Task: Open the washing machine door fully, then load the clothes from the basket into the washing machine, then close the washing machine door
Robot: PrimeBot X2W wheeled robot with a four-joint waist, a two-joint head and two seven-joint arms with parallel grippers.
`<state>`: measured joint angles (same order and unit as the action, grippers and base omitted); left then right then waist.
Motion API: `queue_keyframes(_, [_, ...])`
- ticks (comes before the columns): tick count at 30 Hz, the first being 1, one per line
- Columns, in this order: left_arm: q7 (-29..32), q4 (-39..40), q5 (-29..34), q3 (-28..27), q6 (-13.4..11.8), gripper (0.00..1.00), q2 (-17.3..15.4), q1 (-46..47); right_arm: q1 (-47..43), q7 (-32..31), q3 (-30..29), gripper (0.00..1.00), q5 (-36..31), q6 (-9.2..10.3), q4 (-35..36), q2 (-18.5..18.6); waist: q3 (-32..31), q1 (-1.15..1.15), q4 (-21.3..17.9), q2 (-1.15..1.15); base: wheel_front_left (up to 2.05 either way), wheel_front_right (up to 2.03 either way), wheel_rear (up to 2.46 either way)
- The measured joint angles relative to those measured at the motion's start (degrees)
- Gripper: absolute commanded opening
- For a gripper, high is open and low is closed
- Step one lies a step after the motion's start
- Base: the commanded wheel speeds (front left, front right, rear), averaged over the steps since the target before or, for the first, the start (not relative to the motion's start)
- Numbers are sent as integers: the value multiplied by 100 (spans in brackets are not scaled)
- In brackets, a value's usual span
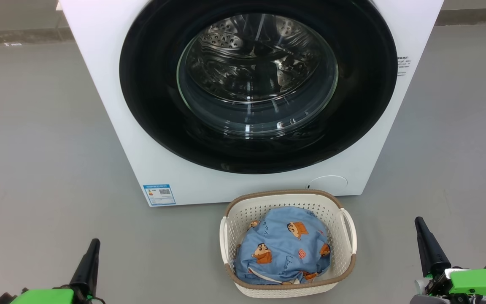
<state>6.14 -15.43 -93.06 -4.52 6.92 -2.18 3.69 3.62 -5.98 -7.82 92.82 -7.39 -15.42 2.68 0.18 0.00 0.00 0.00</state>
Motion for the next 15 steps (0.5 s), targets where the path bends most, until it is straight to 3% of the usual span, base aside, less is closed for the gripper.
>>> queue_keyframes(15, [0,0,1,0,0,0,1,0,0,0,-1,0,-43,0,0,-1,0,0,0,0,0,0,0])
